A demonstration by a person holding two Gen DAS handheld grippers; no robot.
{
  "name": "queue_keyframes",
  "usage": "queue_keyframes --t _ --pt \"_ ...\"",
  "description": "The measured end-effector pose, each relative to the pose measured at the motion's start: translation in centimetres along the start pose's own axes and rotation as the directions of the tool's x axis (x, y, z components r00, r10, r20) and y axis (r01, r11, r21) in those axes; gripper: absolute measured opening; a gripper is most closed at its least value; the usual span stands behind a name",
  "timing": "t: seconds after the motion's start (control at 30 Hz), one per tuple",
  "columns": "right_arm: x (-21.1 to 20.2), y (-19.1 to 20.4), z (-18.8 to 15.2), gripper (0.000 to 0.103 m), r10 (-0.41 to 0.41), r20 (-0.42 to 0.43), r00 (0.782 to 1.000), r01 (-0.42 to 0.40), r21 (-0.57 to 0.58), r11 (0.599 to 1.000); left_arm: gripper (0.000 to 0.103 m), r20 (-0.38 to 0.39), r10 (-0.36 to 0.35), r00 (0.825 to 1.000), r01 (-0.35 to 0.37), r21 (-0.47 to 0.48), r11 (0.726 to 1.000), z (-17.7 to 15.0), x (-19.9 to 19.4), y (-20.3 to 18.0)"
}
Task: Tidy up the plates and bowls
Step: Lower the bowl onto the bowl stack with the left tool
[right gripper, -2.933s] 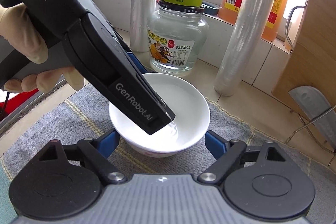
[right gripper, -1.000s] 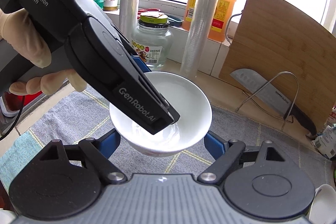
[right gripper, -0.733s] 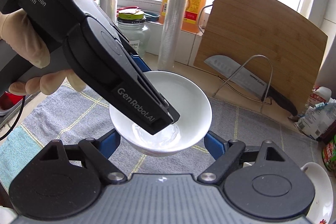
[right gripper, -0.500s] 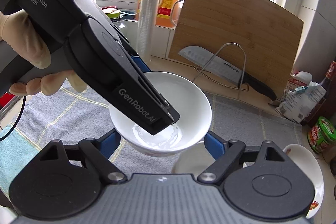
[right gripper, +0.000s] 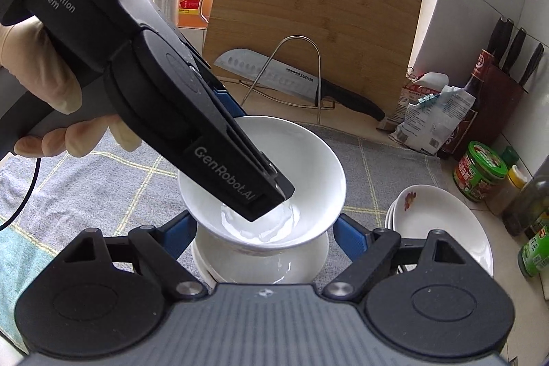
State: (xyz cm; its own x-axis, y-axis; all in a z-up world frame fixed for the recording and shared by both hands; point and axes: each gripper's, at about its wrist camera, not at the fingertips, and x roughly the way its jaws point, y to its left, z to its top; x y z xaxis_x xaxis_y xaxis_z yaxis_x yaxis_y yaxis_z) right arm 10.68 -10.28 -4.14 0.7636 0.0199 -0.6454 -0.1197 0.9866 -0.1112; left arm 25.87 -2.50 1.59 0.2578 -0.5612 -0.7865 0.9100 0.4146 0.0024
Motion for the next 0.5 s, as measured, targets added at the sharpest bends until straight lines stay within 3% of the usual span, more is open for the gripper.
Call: queue_keyframes --t 0.5 --pt "1.5 -0.2 -1.3 0.090 0.027 -0.058 0.998 -0.026 0.022 0.999 0.062 -0.061 -0.015 0.998 0.015 0.007 1.000 -0.8 2.1 -0.7"
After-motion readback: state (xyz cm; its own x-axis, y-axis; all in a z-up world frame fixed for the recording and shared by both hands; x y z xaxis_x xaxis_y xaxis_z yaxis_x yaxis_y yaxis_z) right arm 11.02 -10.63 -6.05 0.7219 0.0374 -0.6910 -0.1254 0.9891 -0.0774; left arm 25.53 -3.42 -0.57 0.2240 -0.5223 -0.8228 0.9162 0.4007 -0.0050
